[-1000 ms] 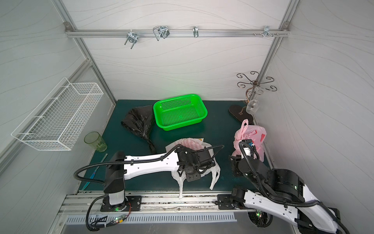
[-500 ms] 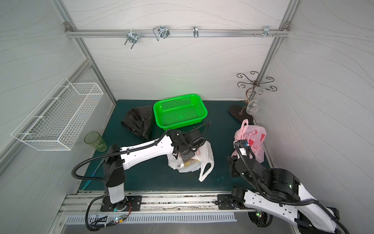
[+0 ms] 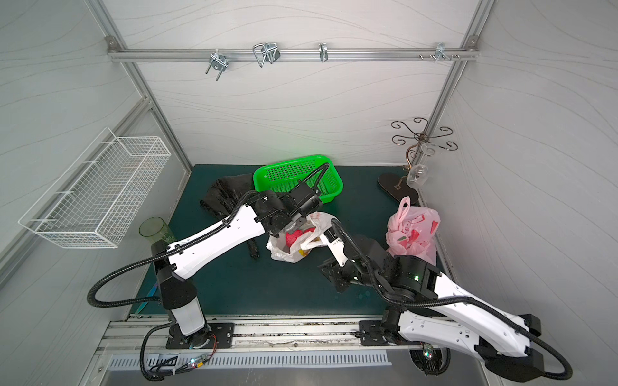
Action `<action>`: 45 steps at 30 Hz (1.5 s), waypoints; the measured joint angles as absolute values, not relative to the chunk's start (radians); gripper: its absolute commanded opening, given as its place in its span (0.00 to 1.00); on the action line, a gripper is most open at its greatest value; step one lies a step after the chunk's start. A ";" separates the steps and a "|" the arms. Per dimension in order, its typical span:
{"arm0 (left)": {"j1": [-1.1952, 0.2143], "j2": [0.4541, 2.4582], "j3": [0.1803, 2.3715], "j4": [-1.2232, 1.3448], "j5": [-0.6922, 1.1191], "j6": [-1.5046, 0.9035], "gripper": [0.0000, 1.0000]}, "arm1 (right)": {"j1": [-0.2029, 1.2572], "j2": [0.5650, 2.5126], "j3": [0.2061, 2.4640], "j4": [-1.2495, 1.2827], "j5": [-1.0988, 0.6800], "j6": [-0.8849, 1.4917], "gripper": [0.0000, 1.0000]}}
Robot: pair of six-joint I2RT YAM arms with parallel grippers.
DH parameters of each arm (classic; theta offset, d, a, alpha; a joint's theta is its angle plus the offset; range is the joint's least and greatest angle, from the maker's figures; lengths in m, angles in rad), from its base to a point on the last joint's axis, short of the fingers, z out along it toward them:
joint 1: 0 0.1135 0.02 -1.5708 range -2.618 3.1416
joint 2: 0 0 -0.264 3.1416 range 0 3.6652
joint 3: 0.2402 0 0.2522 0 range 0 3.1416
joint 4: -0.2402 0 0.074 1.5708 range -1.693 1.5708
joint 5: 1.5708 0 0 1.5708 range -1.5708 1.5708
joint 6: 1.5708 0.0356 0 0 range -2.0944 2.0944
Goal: Untie the knot of a plastic bag & take out the apple
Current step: Untie the plastic bag at the center of the board.
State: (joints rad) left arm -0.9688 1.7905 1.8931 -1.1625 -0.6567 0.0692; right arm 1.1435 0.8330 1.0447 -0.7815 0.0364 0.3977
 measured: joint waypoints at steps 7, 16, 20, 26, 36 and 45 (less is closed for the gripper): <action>-0.969 1.787 1.900 -1.248 -0.739 0.008 0.00 | 1.053 0.937 1.024 -0.595 -0.128 0.402 0.00; -0.957 1.737 1.875 -1.240 -0.651 -0.060 0.00 | 0.904 1.021 0.970 -0.439 -0.273 0.501 0.00; -0.945 1.676 1.780 -1.173 -0.510 -0.106 0.00 | 0.862 1.029 0.917 -0.352 -0.304 0.556 0.00; -0.936 1.627 1.681 -1.078 -0.340 -0.173 0.00 | 0.823 1.139 0.936 -0.277 -0.323 0.629 0.00; -0.925 1.588 1.600 -0.981 -0.224 -0.237 0.00 | 0.822 1.291 1.026 -0.263 -0.300 0.684 0.00; -0.916 1.558 1.555 -0.930 -0.181 -0.247 0.00 | 0.825 1.435 1.084 -0.326 -0.118 0.705 0.00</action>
